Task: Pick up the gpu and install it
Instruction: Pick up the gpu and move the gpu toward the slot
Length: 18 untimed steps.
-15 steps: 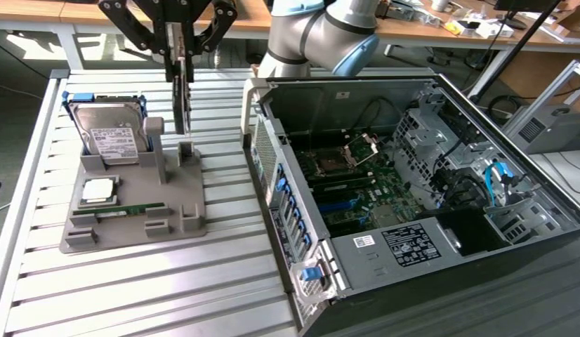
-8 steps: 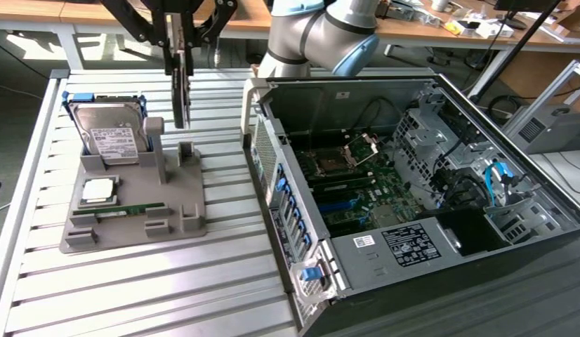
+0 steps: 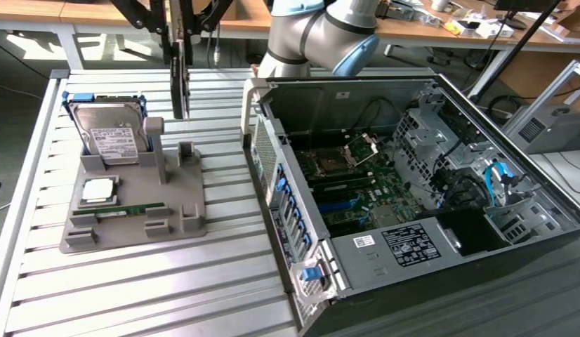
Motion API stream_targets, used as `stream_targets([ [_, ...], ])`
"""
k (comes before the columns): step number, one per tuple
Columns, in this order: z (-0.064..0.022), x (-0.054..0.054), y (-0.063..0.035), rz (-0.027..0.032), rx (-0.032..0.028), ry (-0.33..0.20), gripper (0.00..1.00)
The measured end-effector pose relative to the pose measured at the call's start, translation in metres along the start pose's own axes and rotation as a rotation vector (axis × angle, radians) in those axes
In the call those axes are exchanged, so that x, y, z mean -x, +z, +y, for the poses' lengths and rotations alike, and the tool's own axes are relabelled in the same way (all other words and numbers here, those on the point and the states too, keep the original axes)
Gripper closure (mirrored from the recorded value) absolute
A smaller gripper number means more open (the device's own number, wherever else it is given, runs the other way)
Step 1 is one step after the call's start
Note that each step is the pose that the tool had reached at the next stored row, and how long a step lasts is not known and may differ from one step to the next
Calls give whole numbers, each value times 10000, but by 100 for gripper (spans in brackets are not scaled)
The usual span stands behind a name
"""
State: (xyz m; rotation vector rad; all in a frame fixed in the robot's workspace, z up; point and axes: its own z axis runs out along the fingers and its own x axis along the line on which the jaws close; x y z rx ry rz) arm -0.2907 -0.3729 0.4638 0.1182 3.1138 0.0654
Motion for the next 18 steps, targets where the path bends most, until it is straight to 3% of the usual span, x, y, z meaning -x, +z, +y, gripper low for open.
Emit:
stream_targets([
  [12, 1, 1, -41, 0, -3, 2, 73],
  [18, -44, 15, -42, -4, -55, 1, 73],
])
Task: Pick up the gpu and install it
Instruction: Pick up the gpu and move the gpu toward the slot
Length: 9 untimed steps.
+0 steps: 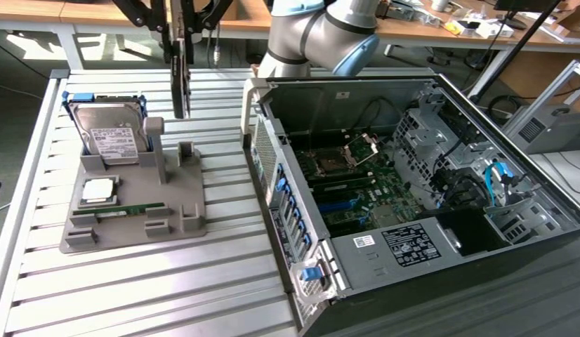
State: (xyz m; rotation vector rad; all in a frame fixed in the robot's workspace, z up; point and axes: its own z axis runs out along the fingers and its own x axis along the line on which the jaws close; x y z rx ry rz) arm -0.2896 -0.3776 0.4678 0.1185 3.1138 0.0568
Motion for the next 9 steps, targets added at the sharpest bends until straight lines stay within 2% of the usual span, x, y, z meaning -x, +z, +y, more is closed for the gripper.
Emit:
stream_targets([
  [6, -66, 52, -2, 4, -99, -2, 73],
  [9, -67, 139, 5, 18, -152, -3, 73],
])
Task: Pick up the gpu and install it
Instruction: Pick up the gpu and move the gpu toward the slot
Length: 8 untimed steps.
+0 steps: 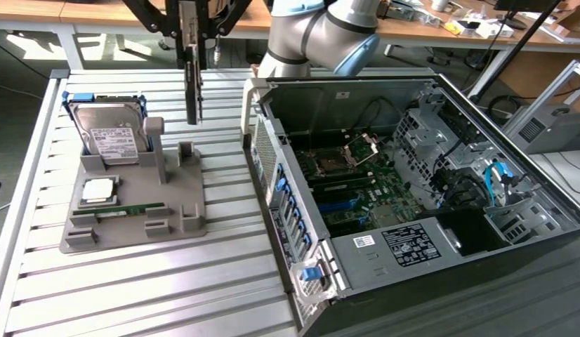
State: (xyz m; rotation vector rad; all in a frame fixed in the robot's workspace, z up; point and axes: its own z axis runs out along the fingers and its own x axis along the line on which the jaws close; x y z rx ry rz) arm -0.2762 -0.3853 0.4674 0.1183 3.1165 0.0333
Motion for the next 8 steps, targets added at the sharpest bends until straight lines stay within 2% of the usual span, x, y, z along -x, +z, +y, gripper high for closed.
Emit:
stream_targets([
  [4, 0, 111, 7, 16, -71, -1, 73],
  [8, -20, 161, 12, 11, -191, -3, 73],
])
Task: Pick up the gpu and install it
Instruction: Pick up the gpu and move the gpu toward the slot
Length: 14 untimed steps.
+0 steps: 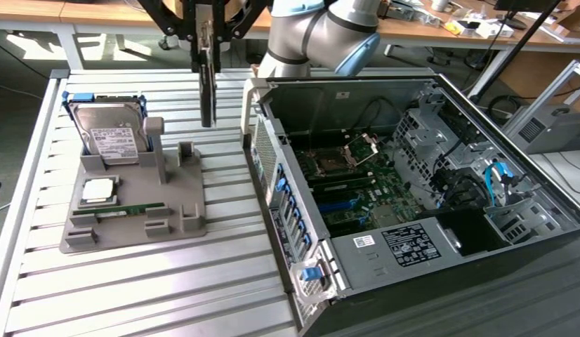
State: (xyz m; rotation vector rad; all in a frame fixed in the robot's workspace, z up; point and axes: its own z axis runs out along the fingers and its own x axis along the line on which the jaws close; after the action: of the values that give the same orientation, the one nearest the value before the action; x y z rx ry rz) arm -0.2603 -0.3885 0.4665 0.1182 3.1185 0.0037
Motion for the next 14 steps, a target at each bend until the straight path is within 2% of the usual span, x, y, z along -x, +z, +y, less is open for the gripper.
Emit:
stream_targets([
  [5, -32, 60, 5, 3, -112, -3, 73],
  [14, -51, 270, 30, 28, -135, -3, 73],
])
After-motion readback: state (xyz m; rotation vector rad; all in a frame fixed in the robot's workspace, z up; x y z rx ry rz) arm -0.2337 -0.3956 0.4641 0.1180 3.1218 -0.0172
